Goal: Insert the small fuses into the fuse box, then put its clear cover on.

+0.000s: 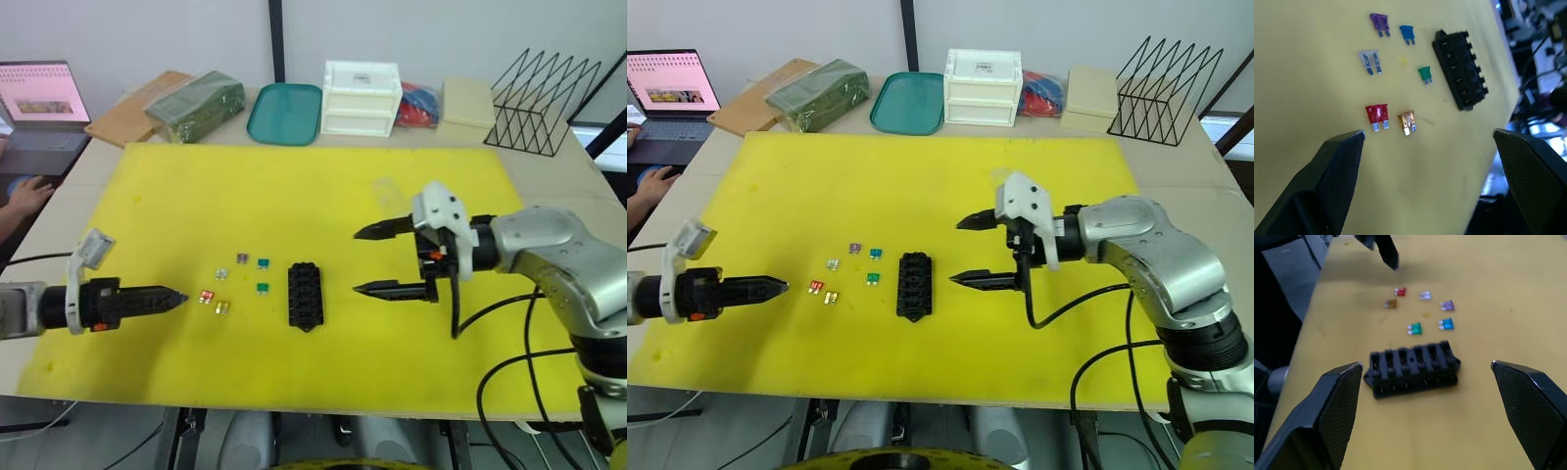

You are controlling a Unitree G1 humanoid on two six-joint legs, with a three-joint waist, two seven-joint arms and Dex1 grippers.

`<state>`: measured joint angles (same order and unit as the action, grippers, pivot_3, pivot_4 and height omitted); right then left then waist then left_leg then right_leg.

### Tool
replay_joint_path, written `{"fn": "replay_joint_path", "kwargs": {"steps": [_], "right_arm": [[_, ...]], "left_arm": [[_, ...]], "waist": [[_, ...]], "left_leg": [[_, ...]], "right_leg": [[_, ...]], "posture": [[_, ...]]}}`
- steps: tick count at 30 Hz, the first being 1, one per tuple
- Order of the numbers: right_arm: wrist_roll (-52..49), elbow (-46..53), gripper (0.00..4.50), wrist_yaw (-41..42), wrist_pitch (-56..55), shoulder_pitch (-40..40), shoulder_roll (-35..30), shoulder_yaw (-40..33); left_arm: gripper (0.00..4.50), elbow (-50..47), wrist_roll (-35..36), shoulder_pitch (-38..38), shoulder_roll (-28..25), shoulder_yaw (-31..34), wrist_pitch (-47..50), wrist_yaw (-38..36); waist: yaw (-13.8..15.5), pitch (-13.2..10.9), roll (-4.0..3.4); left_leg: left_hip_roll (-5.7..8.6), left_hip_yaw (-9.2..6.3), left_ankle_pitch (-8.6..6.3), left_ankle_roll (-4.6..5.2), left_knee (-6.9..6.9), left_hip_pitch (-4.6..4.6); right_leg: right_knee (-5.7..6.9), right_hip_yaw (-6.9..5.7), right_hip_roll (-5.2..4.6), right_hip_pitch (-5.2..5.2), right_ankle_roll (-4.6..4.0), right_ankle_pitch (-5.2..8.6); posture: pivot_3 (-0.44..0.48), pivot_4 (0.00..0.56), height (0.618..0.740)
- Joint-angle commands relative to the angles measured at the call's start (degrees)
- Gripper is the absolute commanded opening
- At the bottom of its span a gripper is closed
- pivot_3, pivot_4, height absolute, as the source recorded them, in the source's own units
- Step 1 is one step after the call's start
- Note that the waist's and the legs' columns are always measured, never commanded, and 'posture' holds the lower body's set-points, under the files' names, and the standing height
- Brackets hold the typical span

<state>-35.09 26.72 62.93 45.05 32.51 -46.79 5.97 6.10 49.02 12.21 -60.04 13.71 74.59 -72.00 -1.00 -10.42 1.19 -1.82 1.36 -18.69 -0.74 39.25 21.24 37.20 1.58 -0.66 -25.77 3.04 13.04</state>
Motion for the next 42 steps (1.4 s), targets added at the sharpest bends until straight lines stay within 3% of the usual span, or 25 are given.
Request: {"fn": "replay_joint_path", "kwargs": {"steps": [1,3,42], "right_arm": [[-1.0,2.8,4.50,-0.3,0.0,2.6,1.0,0.9],[-0.6,2.8,4.50,-0.2,-0.3,3.5,1.5,1.8],[2.5,1.0,4.50,0.7,-2.5,6.2,1.0,3.7]], "left_arm": [[3.60,3.0,1.5,2.9,1.2,-0.2,4.3,1.6],[2.92,4.3,1.8,4.6,2.7,-0.2,6.1,2.9],[2.92,6.8,-4.1,7.2,8.3,-9.4,0.4,4.8]], "waist": [[0.1,0.0,0.00],[0.1,0.0,0.03],[0.3,0.0,0.02]], "left_leg": [[0.00,-0.01,0.00,0.00,0.00,0.00],[0.00,-0.01,0.00,-0.01,0.01,0.01],[0.05,-0.03,0.01,-0.02,0.03,0.03]], "right_leg": [[0.01,-0.01,0.00,0.00,0.00,0.00],[0.02,-0.01,-0.02,-0.01,0.00,0.00],[0.02,-0.02,-0.10,0.00,-0.01,0.00]], "posture": [[0.000,0.150,0.740],[0.000,0.150,0.740],[0.000,0.150,0.740]]}}
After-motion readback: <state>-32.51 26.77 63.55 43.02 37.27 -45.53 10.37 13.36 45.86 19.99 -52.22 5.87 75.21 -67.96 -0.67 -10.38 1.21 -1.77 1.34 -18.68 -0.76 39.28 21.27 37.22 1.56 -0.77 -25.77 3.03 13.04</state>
